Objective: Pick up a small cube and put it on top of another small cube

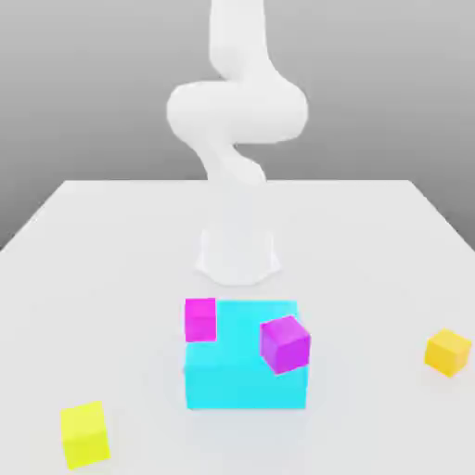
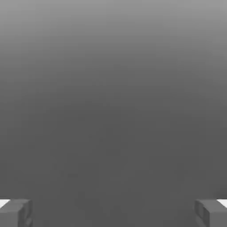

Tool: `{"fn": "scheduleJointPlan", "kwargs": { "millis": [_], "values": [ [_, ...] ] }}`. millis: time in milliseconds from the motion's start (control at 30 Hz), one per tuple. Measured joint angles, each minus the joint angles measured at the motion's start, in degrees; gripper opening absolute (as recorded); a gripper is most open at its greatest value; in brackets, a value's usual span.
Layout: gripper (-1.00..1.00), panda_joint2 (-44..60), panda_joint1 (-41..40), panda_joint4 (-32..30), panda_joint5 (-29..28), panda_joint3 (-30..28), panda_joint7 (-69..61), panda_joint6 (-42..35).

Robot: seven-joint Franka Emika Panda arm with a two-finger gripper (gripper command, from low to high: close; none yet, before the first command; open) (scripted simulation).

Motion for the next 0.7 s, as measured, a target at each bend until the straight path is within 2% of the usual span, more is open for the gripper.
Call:
{"fn": "scheduleJointPlan", "kwargs": {
  "millis": [433,700],
  "values": [
    [0.00,27.2,4.3,-7.2,-8.0,17.1,10.3,12.0],
    [0.00,44.0,12.6,-11.5,-14.3,22.8,17.6,19.2]
  ]
}}
